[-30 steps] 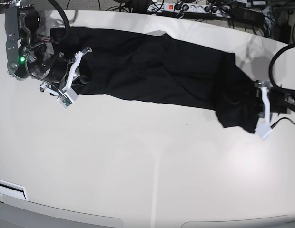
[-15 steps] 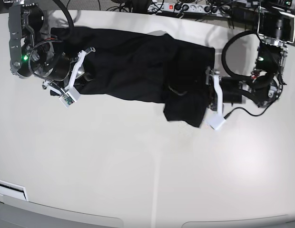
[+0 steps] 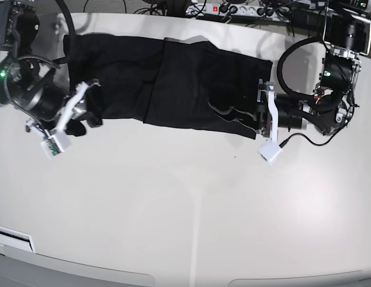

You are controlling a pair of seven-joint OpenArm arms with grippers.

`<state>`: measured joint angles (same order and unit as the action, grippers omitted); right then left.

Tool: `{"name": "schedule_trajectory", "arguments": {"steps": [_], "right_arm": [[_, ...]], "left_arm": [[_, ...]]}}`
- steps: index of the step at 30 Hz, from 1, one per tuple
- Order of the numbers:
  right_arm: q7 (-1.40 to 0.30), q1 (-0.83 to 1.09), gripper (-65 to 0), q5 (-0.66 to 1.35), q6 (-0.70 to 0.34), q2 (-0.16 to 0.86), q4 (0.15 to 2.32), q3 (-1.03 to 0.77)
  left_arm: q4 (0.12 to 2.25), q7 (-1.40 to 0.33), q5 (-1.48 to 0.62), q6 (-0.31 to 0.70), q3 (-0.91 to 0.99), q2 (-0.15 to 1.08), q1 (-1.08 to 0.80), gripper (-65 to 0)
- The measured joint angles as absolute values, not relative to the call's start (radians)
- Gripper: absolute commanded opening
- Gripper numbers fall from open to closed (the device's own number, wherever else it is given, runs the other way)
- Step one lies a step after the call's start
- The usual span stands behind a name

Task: Layout the t-shirt on the table in an organized manner, then fold the t-shirt properly
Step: 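Fold the strip end with the left gripper toward the right gripper, then grasp the folded bundle with both grippers and fold it in half again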

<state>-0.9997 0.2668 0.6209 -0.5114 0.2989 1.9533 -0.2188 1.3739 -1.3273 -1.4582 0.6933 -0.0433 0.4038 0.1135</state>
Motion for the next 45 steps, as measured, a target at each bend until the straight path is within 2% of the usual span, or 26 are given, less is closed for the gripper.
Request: {"name": "schedule_trajectory", "arguments": {"steps": [1, 3, 7, 10, 12, 15, 23, 27, 34, 38, 42, 43, 45], "right_arm": [[-1.012, 0.278, -37.6, 0.627, -0.508, 0.299, 1.953, -0.249], [-1.018, 0.308, -37.6, 0.640, -0.507, 0.300, 1.952, -0.297], [-0.985, 0.392, -37.1, 0.641, -0.478, 0.299, 1.933, -0.338], [-0.933, 0.426, -26.8, 0.637, -0.483, 0.296, 1.832, -0.342], [-0.921, 0.410, -25.2, 0.637, -0.482, 0.296, 1.738, -0.342], [-0.918, 0.370, -25.2, 0.660, -0.523, 0.296, 1.611, -0.358], [-0.978, 0.312, -25.2, 0.903, -0.687, 0.296, 1.375, -0.519], [-1.041, 0.304, -25.2, 1.050, -0.690, 0.292, 1.285, -0.531], [-1.039, 0.299, -26.0, 1.074, -0.700, 0.232, 1.227, -0.527], [-1.124, 0.300, -26.1, 1.138, -0.700, 0.235, 1.228, -0.484], [-1.129, 0.299, -26.1, 1.164, -0.700, 0.235, 1.228, -0.426], [-1.122, 0.299, -26.9, 1.164, -0.700, 0.235, 1.228, -0.411], [-1.107, 0.293, -35.7, 1.142, -0.700, 0.235, 1.229, -0.385]], "left_arm": [[1.374, -1.327, -1.458, 0.693, -0.025, 0.402, 0.114, -65.0], [1.374, -1.327, -1.458, 0.693, 0.021, 0.401, 0.115, -65.0], [1.374, -1.270, -1.332, 0.691, 0.136, 0.405, 0.117, -65.0], [1.374, -1.210, -1.224, 0.692, 0.214, 0.410, 0.117, -65.0], [1.374, -1.192, -1.175, 0.689, 0.247, 0.411, 0.116, -65.0], [1.374, -1.189, -1.157, 0.685, 0.255, 0.431, 0.102, -65.0], [1.374, -1.185, -1.151, 0.685, 0.256, 0.538, 0.059, -65.0], [1.374, -1.185, -1.154, 0.685, 0.255, 0.550, 0.061, -65.0], [1.374, -1.185, -1.155, 0.685, 0.255, 0.553, 0.061, -65.0], [1.374, -1.185, -1.156, 0.685, 0.255, 0.554, 0.061, -65.0], [1.374, -1.185, -1.160, 0.685, 0.255, 0.554, 0.061, -65.0], [1.374, -1.185, -1.159, 0.685, 0.255, 0.554, 0.061, -65.0], [1.374, -1.185, -1.159, 0.685, 0.255, 0.554, 0.061, -65.0]]}}
